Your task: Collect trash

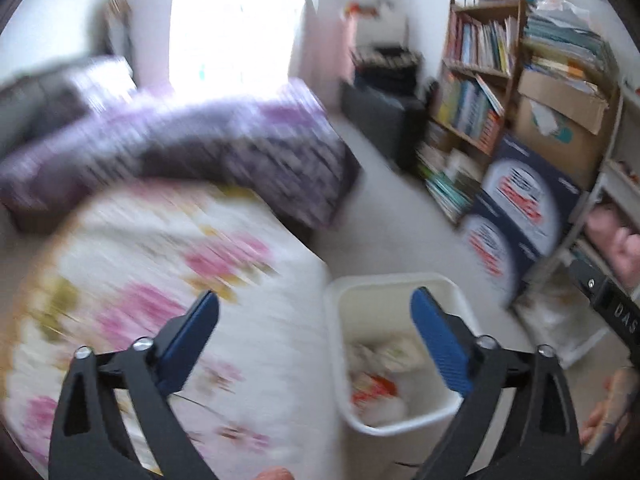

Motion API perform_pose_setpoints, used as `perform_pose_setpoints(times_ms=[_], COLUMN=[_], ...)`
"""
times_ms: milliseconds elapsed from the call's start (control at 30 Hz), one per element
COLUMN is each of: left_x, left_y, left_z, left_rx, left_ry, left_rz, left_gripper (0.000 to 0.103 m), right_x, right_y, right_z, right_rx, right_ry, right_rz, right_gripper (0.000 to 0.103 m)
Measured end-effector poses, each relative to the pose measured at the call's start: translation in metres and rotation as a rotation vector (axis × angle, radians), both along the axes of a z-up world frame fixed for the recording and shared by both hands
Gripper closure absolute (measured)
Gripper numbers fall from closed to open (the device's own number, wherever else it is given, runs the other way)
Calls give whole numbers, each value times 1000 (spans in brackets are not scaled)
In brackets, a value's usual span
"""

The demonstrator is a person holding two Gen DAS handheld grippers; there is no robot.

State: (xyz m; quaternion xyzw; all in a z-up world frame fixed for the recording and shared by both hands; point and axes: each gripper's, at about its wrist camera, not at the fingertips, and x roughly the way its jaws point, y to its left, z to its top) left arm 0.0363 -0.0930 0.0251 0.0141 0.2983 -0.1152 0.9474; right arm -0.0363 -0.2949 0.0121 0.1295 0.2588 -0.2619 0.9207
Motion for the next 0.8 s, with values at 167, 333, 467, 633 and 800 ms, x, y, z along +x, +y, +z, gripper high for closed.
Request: perform_pose_setpoints(times_ms=[167,333,467,633,800], left_x=[-29,-38,-38,-38,-35], left_y=[29,50,60,64,69], left_z=[11,3,-3,-8,-12], left_rx=[43,66,78,113,124], left_ry=[-109,-62,-37,-51,-41], left_rz=[89,143,153,145,156], left_gripper=[7,7,7,7,7], right_x=[-9,-16,-19,-14,-7], right_y=[53,84,99,109,114], right_z=[1,-6,-7,-8,-11], right_rx=[-174,-201,-231,-225,-208], right_ry=[11,11,-20,-35,-16], right_rz=[24,91,117,147,166], right_gripper=[7,7,7,7,7])
